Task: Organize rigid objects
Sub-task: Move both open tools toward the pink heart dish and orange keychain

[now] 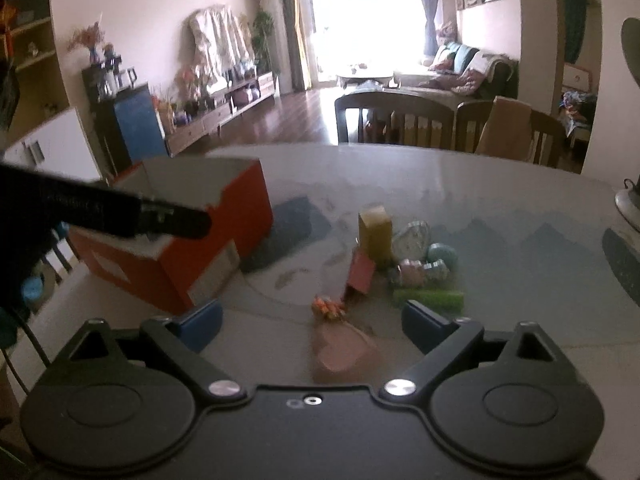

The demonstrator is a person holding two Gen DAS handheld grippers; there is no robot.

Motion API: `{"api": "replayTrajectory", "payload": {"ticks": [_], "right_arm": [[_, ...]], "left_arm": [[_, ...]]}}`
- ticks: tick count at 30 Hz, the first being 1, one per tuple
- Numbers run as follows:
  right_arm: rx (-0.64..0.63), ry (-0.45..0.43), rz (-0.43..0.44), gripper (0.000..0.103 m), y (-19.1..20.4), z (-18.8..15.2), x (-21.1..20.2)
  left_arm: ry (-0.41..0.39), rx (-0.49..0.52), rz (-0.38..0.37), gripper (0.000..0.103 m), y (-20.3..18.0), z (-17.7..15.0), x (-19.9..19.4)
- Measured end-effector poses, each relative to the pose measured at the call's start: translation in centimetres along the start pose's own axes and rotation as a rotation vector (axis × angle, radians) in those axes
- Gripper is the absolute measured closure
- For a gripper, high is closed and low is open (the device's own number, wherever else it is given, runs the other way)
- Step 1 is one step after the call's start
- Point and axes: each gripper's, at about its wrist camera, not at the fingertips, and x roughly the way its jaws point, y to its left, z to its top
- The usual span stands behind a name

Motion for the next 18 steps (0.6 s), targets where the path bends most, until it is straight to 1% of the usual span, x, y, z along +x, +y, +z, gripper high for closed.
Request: {"api": "replayTrajectory", "payload": {"ticks": [3, 8, 10, 15, 18], "right_arm": [[-0.013, 0.032, 0.008, 0.007, -0.8, -0.8, 0.8], [-0.04, 0.08, 0.032, 0.009, -2.2, -1.9, 2.5], [-0.052, 0.1, 0.042, 0.011, -2.6, -2.3, 3.2], [-0.063, 0.136, 0.061, 0.013, -3.4, -3.0, 4.5], [-0.076, 0.154, 0.07, 0.015, -3.8, -3.2, 5.4]], "left_arm": [[0.027, -0.007, -0.003, 0.0, -0.9, -0.2, 1.2], [0.111, 0.005, -0.012, 0.0, -2.7, -1.1, 4.7], [0.133, 0.01, -0.013, 0.0, -3.5, -1.5, 5.9], [0.165, 0.0, -0.026, 0.0, -4.3, -1.8, 8.3], [0.182, -0.01, -0.017, 0.0, -4.6, -1.6, 9.8]]}}
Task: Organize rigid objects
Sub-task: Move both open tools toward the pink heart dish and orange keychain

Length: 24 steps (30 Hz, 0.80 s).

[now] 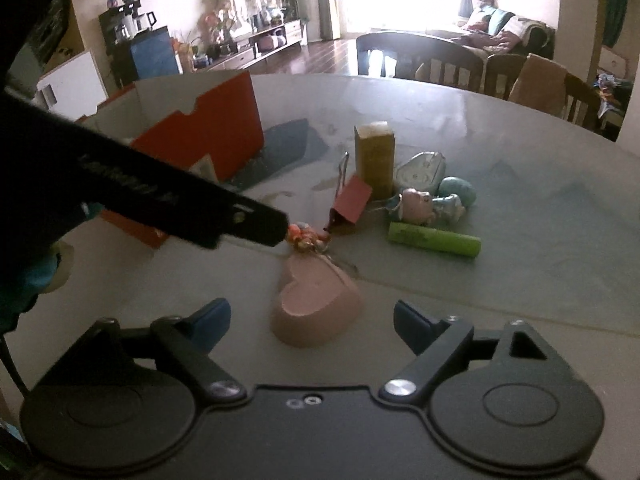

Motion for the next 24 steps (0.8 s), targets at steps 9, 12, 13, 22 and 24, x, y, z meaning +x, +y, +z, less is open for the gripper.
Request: {"api": "replayTrajectory", "payload": {"ticks": [9, 12, 13, 22, 24], "right_arm": [[-0.032, 0.024, 0.035, 0.019, -0.7, 0.0, 2.0], [-0.038, 0.037, 0.046, 0.022, -0.9, 0.0, 2.6], [-0.041, 0.039, 0.051, 0.022, -0.9, 0.0, 2.7], [-0.077, 0.051, 0.073, 0.026, -0.6, 0.0, 4.2], [-0.082, 0.049, 0.074, 0.027, -0.5, 0.1, 4.4]], "left_arm": [[0.078, -0.035, 0.018, 0.001, -0.4, 0.9, 4.1], [0.101, -0.05, 0.024, 0.001, -0.3, 1.1, 5.3], [0.102, -0.051, 0.025, 0.001, -0.4, 1.1, 5.5], [0.131, -0.061, 0.03, 0.024, -0.1, 1.7, 7.1], [0.131, -0.061, 0.026, 0.025, -0.1, 1.6, 7.3]]}}
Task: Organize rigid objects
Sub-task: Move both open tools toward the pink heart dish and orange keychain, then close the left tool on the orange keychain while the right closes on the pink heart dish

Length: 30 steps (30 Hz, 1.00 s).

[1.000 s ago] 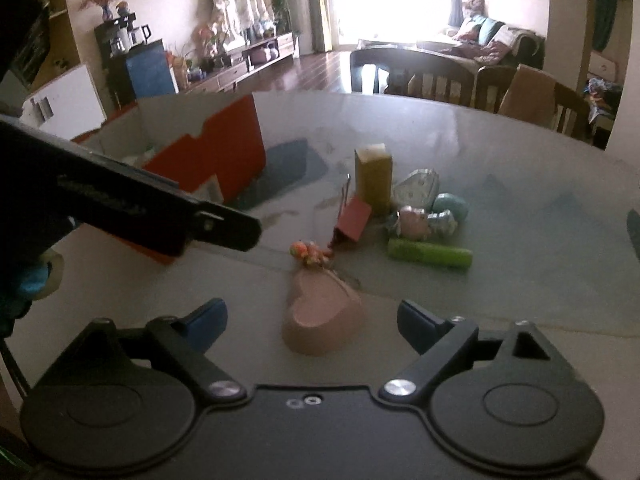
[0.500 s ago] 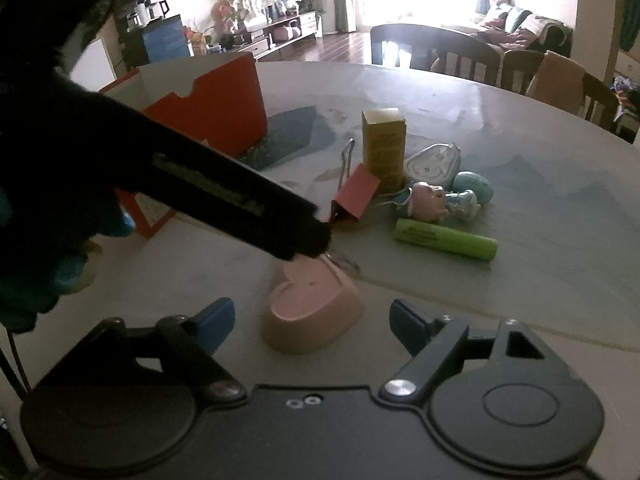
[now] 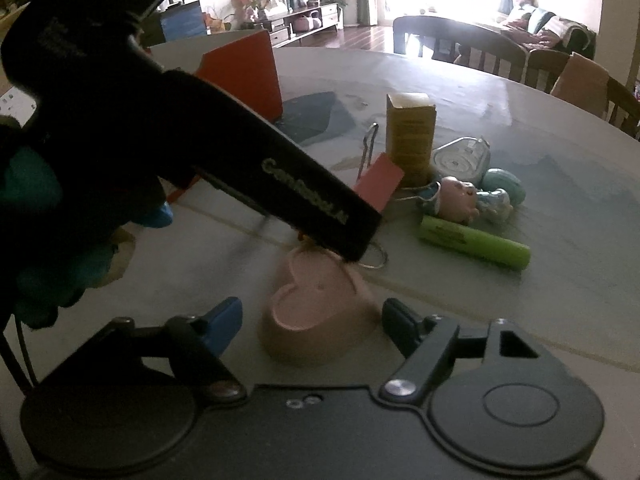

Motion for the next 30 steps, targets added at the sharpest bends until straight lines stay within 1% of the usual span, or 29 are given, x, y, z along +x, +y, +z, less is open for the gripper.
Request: {"api": "replayTrajectory", "payload": {"ticks": [2, 3, 5, 7, 9, 10, 11, 13, 14, 21, 24, 30], "right_arm": [[-0.007, 0.0, -0.001, 0.027, 0.0, 0.1, 0.2], [-0.01, -0.001, -0.003, 0.027, 0.0, 0.1, 0.3], [-0.019, 0.0, -0.005, 0.027, 0.1, 0.2, 0.4], [-0.035, -0.002, -0.013, 0.031, 0.3, 0.3, 0.6], [-0.05, -0.003, -0.019, 0.033, 0.5, 0.3, 0.7], [-0.061, -0.005, -0.029, 0.037, 0.5, 0.3, 0.8], [-0.076, -0.008, -0.042, 0.038, 0.7, 0.2, 0.8], [-0.082, -0.008, -0.045, 0.038, 0.7, 0.2, 0.9], [-0.079, -0.007, -0.047, 0.038, 0.7, 0.2, 0.9], [-0.074, -0.012, -0.048, 0.038, 0.5, 0.1, 0.6], [-0.055, -0.014, -0.035, 0.038, 0.3, 0.0, -0.3], [0.001, 0.006, -0.039, 0.038, -0.2, -0.7, -2.2]], "left_arm": [[-0.004, 0.018, 0.001, 0.026, -0.2, 0.0, 0.1], [-0.005, 0.024, -0.003, 0.031, -0.3, -0.1, 0.1], [-0.007, 0.044, 0.002, 0.036, -0.7, -0.1, 0.1], [-0.008, 0.061, 0.011, 0.041, -0.9, -0.1, 0.1], [-0.008, 0.068, 0.012, 0.053, -1.0, -0.1, 0.1], [-0.006, 0.071, 0.015, 0.055, -1.1, 0.0, 0.0], [-0.005, 0.075, 0.021, 0.059, -1.2, 0.0, 0.0], [-0.007, 0.075, 0.025, 0.061, -1.2, 0.0, 0.0], [-0.008, 0.073, 0.024, 0.064, -1.2, 0.0, 0.0], [-0.011, 0.05, 0.018, 0.064, -0.6, -0.2, -0.5], [-0.021, 0.036, 0.009, 0.064, -0.3, -0.2, -1.1], [-0.036, -0.002, -0.009, 0.064, 0.4, -0.5, -2.5]]}}
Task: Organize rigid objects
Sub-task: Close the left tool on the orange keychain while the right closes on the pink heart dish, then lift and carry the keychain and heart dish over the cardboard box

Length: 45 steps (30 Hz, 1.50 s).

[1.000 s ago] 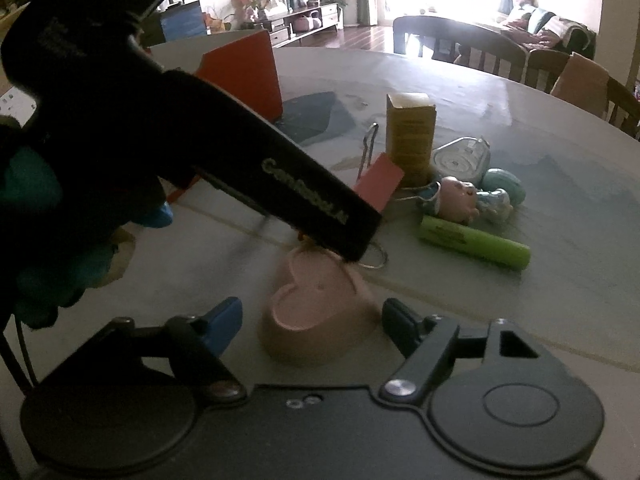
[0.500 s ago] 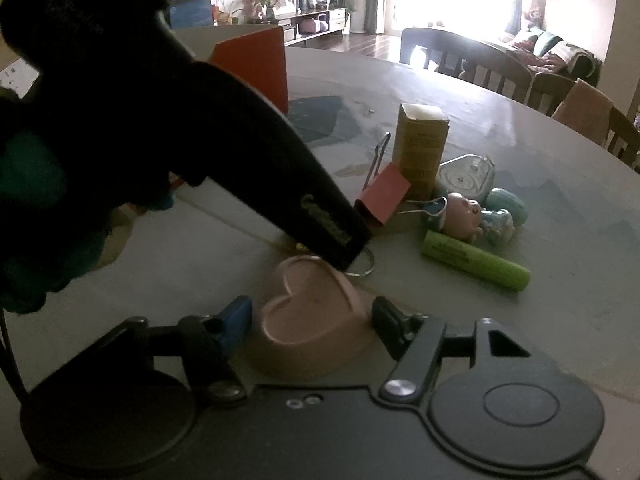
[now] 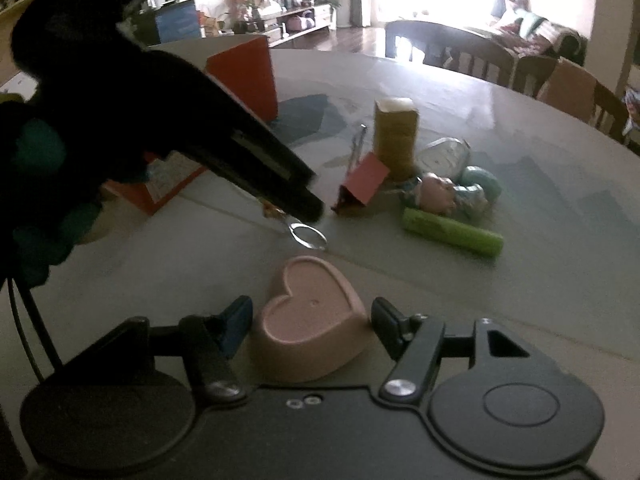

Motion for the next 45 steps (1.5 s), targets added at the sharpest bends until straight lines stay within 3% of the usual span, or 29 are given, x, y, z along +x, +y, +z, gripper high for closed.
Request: {"api": "replayTrajectory", "payload": {"ticks": [11, 23, 45], "right_arm": [[0.07, -0.05, -0.047, 0.038, 0.5, 1.2, -5.3], [0.075, -0.116, -0.074, 0.038, 3.5, 5.0, -8.7], [-0.022, -0.201, -0.067, 0.038, 12.9, 12.3, -8.4]], "left_arm": [[-0.044, -0.014, -0.035, 0.064, 0.9, -0.5, -4.5], [-0.113, -0.02, -0.08, 0.064, 3.3, 0.0, -10.0], [-0.238, -0.025, -0.063, 0.064, 11.5, 0.3, -17.8]]}}
